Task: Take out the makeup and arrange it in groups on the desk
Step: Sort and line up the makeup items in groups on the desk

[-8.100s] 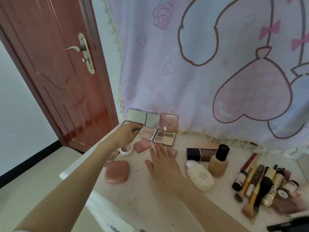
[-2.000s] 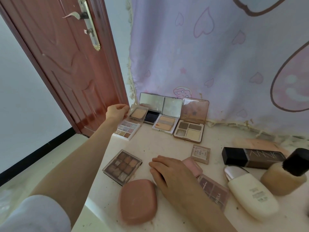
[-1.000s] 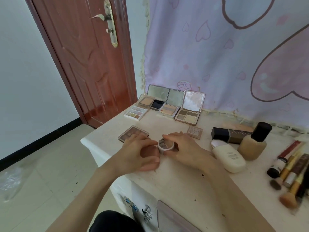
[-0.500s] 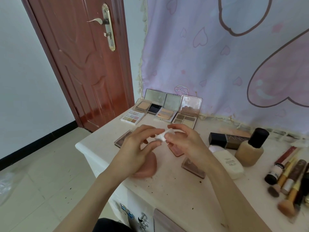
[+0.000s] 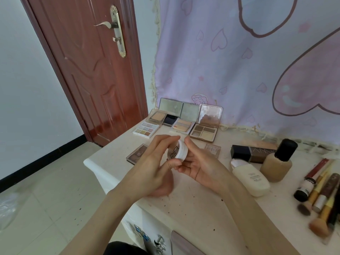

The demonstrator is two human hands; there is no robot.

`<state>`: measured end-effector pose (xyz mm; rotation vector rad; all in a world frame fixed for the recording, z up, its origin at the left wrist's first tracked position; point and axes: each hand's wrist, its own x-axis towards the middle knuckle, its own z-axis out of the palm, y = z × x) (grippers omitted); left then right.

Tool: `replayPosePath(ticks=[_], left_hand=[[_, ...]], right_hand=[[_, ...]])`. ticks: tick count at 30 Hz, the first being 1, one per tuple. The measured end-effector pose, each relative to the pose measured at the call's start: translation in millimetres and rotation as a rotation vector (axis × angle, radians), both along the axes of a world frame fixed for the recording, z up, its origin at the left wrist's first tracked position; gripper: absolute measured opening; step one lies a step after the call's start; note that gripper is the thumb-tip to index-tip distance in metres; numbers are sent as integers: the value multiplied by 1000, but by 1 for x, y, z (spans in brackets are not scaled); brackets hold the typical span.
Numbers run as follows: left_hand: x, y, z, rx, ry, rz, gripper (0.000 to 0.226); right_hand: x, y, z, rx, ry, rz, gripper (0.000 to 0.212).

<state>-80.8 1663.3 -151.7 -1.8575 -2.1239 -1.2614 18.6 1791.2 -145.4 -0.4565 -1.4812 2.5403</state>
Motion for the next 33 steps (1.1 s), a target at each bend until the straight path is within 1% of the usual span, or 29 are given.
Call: replayPosePath(ticks=[4,8,11,12,14,16,18,19,21,24,26,29,31,33], left_hand=[[-4,1,-3,-81,41,31,53],[-7,2,-4,-139,3,77,70],[-11,3,3,-133,20,133,77],[-12,3,6,-132,9,131,77],[-10,3,11,-165,-75,60,65],[-8,2,16,-212,-179,-34,61],[-8,0,19,-203,-214,-67,57],[-9,0,20,-178,-215,-62,54],[-11,1,22,-143,-211,-25,52],[-11,4,22,-143,-223,52,56],[-12,6,22,-129,-295,91,49],[-19,4,22,-102,-522,115,38],[-26,2,20,-63,-685,99,42],[-37,2,15,-29,-842,131,51]], right_hand=[[1,1,-2,-67,36,23,52],[0,-2,-5,-43,78,16,48],[-4,-5,-6,-71,49,-32,39],[-5,-6,-6,-88,29,-41,37],[-6,-7,-6,-134,-4,-50,38],[-6,-6,-4,-164,-16,-37,49],[-5,-5,-3,-166,-30,-25,59],[-6,-5,-3,-163,-39,-22,60],[-7,-4,-5,-142,-53,-19,55],[-6,-2,-7,-108,-35,-13,39],[-5,0,-7,-97,12,11,33],[-5,2,-8,-115,73,4,39],[-5,3,-9,-122,115,-41,38],[-7,6,-11,-74,135,-124,27]])
